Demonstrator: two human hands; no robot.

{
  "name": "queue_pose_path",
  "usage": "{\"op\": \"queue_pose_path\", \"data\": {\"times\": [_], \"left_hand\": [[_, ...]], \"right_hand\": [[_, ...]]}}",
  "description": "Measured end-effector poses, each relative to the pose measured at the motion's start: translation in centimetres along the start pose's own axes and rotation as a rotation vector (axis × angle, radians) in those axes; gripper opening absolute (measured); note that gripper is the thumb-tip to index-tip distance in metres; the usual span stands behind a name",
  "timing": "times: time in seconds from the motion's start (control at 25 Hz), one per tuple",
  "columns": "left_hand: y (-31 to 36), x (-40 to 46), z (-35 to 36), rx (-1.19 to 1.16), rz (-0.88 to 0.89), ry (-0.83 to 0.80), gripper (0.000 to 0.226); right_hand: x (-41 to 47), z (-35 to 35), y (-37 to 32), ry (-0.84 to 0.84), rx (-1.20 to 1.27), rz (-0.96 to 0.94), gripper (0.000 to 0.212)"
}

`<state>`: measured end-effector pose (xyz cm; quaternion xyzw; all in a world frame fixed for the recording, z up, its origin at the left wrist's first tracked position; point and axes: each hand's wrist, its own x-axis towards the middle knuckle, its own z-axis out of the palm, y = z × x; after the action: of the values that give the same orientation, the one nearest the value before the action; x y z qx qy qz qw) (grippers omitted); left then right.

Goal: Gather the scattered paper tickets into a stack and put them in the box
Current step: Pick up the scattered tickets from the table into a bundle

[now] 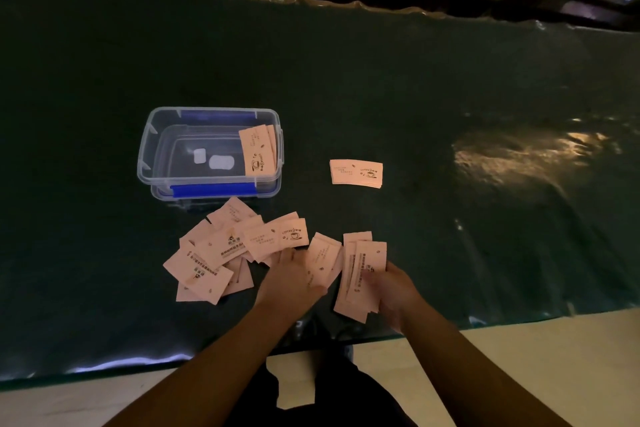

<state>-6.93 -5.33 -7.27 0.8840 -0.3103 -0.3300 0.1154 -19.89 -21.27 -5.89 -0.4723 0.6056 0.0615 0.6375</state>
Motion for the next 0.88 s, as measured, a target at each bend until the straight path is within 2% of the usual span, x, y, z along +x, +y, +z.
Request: {"op": "queue_pose_path", "data": {"times": [0.28, 0.48, 0.6, 0.68, 0.76, 0.88], "left_hand": [[1.1, 0.1, 0.3, -0.260, -0.007, 0.012, 0.046], [1.6, 0.5, 0.2, -0.411, -0.115, 0.036, 0.057], [1.9, 0.8, 0.2, -0.456, -0.153, 0.046, 0.055], [2.1, 0.8, 0.4, -0.472, -0.154, 0.035, 0.052], [2.4, 0.8, 0.6, -0.486, -0.147, 0.021, 0.046], [2.9, 0.7, 0.7, -0.473, -0.146, 0.027, 0.042]], "right_hand": [[-0.2, 2.0, 0.9, 0.052, -0.088, -0.070, 0.025], [0.0, 2.2, 0.5, 0.132, -0.074, -0.049, 0.029], [-0.1, 1.3, 0.2, 0.186, 0.028, -0.038, 0.036], [-0.2, 0.9, 0.0, 0.155, 0.053, -0.032, 0.037], [-0.2, 1.1, -0.1, 0.104, -0.021, -0.027, 0.031], [-0.1, 2.1, -0.3, 0.113, -0.107, -0.059, 0.024]]}}
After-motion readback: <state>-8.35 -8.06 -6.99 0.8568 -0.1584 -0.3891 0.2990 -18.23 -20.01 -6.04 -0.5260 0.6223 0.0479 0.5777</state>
